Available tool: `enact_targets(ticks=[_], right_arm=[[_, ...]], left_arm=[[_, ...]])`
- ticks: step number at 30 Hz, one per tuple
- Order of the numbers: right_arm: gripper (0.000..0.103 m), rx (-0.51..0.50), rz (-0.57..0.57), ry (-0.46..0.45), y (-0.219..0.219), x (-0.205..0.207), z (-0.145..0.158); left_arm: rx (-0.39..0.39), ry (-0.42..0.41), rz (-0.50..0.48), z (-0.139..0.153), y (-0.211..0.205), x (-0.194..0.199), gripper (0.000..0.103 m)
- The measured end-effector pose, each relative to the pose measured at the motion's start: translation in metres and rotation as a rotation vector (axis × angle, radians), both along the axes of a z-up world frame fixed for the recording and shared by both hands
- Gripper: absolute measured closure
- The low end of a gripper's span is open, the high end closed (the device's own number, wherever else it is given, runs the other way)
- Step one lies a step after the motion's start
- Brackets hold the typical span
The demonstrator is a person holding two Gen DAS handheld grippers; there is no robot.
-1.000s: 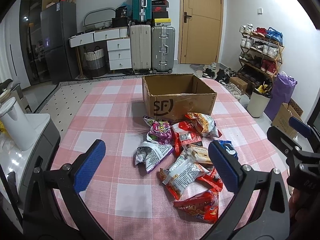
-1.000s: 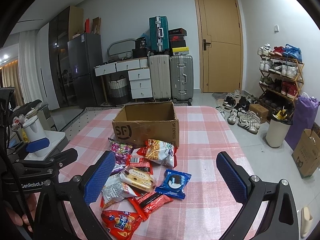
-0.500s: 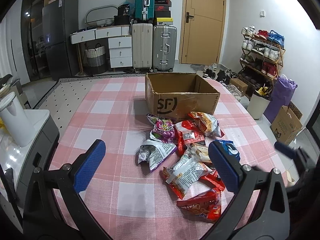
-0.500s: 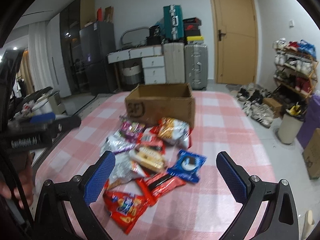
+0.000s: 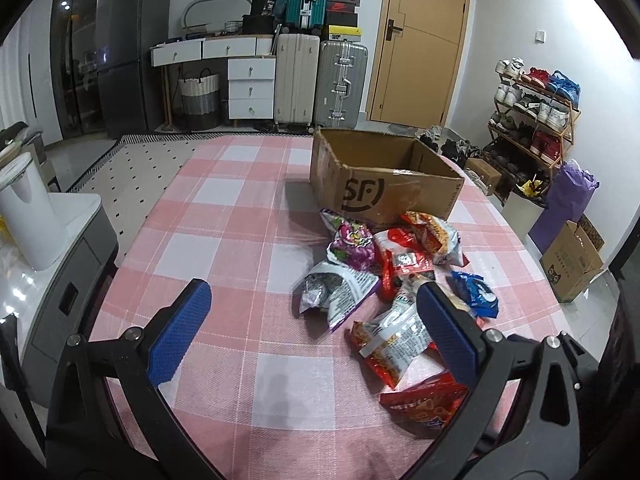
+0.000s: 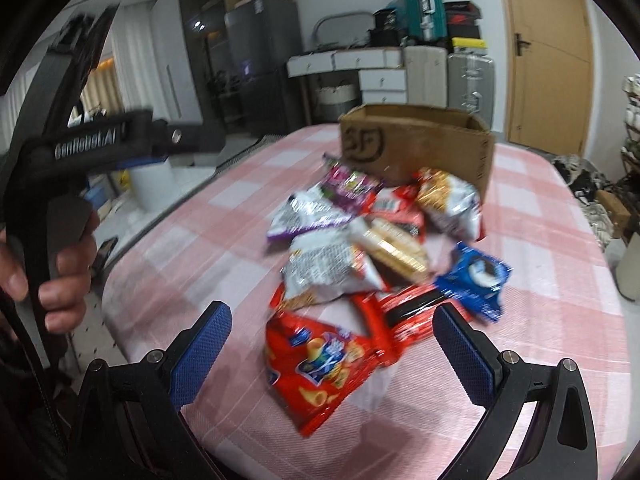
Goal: Organize snacks
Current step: 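Grasp the red chip bag with the right tool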
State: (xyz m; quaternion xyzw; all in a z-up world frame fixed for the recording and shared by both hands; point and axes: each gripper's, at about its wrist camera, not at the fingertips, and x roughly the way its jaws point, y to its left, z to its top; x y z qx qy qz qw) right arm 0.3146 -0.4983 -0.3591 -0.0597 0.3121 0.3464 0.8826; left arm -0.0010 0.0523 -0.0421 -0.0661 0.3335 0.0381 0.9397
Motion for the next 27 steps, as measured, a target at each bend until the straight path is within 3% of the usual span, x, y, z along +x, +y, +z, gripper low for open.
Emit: enact_targets(ticks=[17,27], right_arm=[[0.001,-0.041,0.073,0.102,0.024,0.006,-0.030],[0.028,-0.102,0.066,0.121,0.031,0.010,-0.043]], left_arm=[[-0.048,0.046,0.015,-0.027,0.025,0.008,0.001],[-0.053,0.064,0.015,-0.033,0.028,0.011,0.001]])
